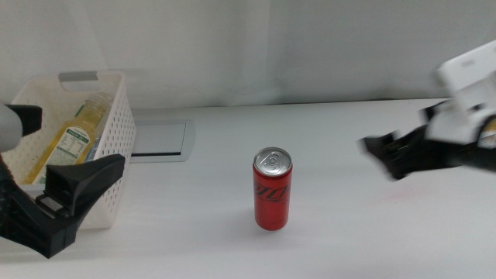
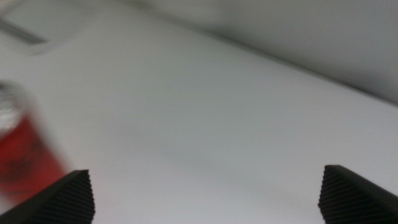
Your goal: Use arms to grab the bottles and put them into the dustbin to the left of the table.
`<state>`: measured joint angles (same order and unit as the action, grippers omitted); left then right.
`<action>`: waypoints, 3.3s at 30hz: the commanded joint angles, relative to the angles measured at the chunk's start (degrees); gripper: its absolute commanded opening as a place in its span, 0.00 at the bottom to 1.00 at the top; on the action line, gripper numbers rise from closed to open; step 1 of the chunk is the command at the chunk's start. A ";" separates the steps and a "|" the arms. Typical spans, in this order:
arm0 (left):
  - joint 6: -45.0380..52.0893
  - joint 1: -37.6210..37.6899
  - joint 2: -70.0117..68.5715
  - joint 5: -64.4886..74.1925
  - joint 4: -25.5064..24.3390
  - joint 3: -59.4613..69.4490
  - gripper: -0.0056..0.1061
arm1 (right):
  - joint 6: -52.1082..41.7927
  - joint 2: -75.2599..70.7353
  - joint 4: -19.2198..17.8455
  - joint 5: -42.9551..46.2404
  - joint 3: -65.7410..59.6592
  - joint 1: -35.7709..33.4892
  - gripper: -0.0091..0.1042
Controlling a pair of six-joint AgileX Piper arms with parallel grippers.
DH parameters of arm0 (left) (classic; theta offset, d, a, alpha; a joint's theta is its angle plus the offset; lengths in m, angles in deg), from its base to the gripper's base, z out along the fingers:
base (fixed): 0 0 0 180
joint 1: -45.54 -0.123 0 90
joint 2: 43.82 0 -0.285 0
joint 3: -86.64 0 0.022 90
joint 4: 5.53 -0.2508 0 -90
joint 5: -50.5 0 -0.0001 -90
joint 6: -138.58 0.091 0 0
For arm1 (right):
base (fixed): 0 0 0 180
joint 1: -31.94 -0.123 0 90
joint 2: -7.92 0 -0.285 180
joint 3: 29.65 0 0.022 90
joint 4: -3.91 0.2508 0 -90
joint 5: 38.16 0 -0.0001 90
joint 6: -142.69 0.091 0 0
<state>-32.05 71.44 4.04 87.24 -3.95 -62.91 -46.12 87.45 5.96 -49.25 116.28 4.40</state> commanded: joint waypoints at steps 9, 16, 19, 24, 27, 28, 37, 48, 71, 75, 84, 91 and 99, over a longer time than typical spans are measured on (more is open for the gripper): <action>0.62 0.37 -0.23 -0.70 0.79 0.23 0.84 | 0.31 -18.97 -3.67 -9.54 0.22 21.80 0.06; 1.34 0.37 -0.46 -9.30 0.79 7.33 0.84 | 1.11 -32.38 -3.43 -10.62 -1.14 22.96 0.06; 1.34 0.37 -0.46 -15.85 1.04 12.06 0.84 | 1.38 -37.08 -3.43 -10.86 -4.52 22.96 0.06; 1.34 0.37 0.62 -26.38 3.66 19.55 0.84 | 4.73 -43.81 -2.56 -10.87 -13.66 22.96 0.06; 0.48 0.37 2.46 -29.67 3.66 21.65 0.84 | 6.01 -44.57 0.32 -11.91 -17.55 22.96 0.06; 0.48 0.37 3.29 -30.80 3.66 22.07 0.84 | 6.73 -44.70 0.65 -11.72 -18.69 22.96 0.06; -1.02 4.66 15.37 -39.45 3.66 22.54 0.83 | 9.83 -44.70 0.04 4.03 -31.42 22.96 0.06; -1.89 12.87 31.15 -52.84 3.15 22.54 0.83 | 5.81 -44.70 -0.59 20.90 -40.87 22.96 0.06; -10.01 12.87 61.68 -89.54 -1.07 22.33 0.83 | 5.81 -44.70 0.52 26.92 -41.02 22.96 0.06; -11.16 12.87 63.58 -94.09 -4.81 21.60 0.83 | 5.81 -44.70 0.52 26.30 -41.02 22.96 0.06; -11.16 12.87 69.22 -94.77 -4.81 15.75 0.83 | 5.81 -44.70 0.52 26.30 -41.02 22.96 0.06; -11.16 12.87 72.04 -91.28 -4.81 9.95 0.81 | 5.81 -44.70 0.52 26.30 -41.02 22.96 0.06; -12.14 12.87 73.54 -85.56 -4.70 6.35 0.58 | 5.81 -44.70 0.52 26.30 -41.02 22.96 0.06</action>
<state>-43.19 84.10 77.25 0.34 -8.65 -56.19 -40.04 43.04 6.66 -22.83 75.56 27.12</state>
